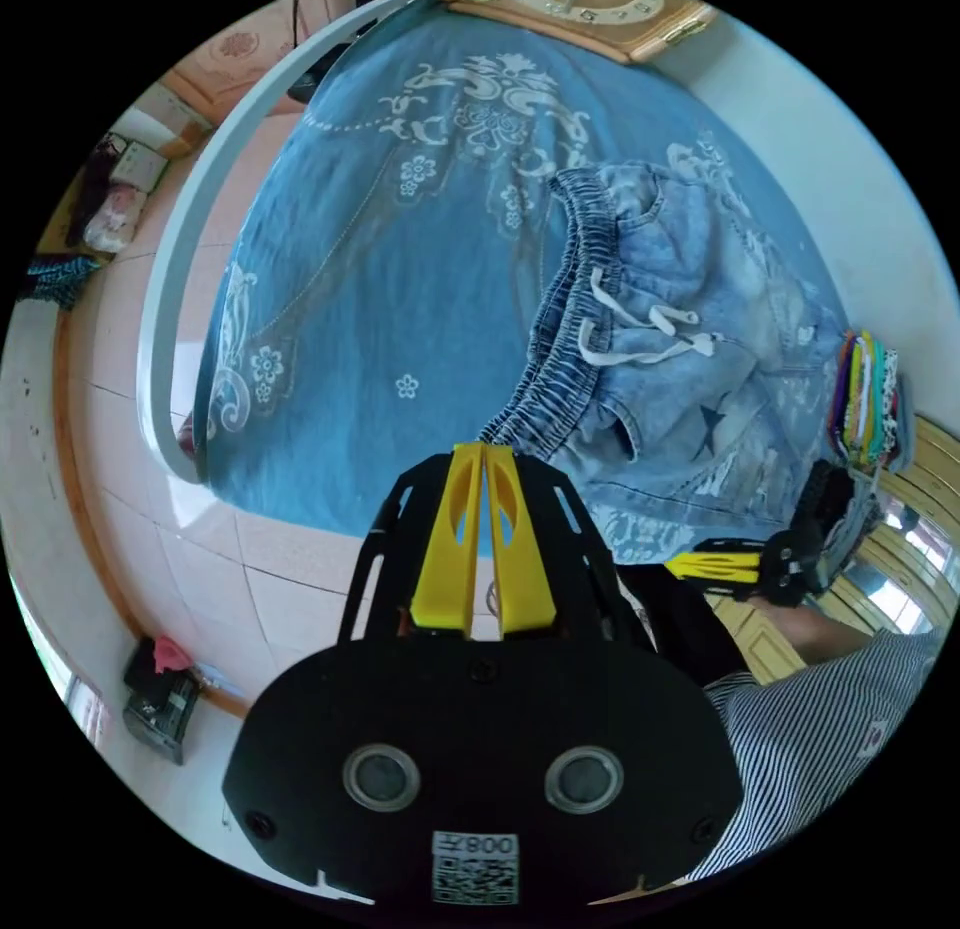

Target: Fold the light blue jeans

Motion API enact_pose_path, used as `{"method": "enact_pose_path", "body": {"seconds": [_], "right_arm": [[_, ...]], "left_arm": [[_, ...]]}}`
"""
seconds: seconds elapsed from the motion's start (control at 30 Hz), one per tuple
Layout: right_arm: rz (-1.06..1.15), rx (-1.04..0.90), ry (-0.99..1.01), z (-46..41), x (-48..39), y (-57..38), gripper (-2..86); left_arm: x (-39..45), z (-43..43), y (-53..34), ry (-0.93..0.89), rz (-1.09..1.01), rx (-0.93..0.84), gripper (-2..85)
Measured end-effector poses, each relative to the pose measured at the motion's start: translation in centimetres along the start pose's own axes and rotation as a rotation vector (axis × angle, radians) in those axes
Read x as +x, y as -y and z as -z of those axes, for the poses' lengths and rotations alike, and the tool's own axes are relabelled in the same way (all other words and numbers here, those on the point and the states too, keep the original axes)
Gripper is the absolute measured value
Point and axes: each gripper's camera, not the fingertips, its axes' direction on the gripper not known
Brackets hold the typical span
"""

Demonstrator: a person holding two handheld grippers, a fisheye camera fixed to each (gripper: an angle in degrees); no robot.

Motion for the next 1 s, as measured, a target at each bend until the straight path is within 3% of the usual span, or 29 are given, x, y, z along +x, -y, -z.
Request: {"method": "enact_pose_path", "body": {"seconds": [0.1,0.3,0.47,0.57,0.8,1.0], "right_arm": [[-0.188,0.125,0.035,1.7,4.0,-5.6,0.5],[-0.805,0.289,0.166,1.4,10.9,-24.8,2.2],[-1.377,0.665,0.503,-4.1,11.6,-41.9,6.1],[-1.566,0.874,0.647,-7.9,11.7,-47.2,7.8],[-1.715,1.074,0.665,-10.9,12.2,-51.4,7.9],[-1.758,1.017,0.612,-10.9,12.8,-52.5,7.8]], "left_arm": [[0.1,-0.3,-2.3,-0.025,-0.005,0.009,1.5],[1.3,-3.9,-9.1,-0.362,0.057,-0.083,5.3],[0.8,-7.4,-13.3,-0.636,0.234,-0.077,9.5],[0.0,-8.5,-14.6,-0.738,0.331,-0.038,10.7],[1.4,-9.3,-16.0,-0.726,0.334,-0.074,10.6],[2.9,-8.2,-18.0,-0.653,0.293,-0.107,9.3]]}}
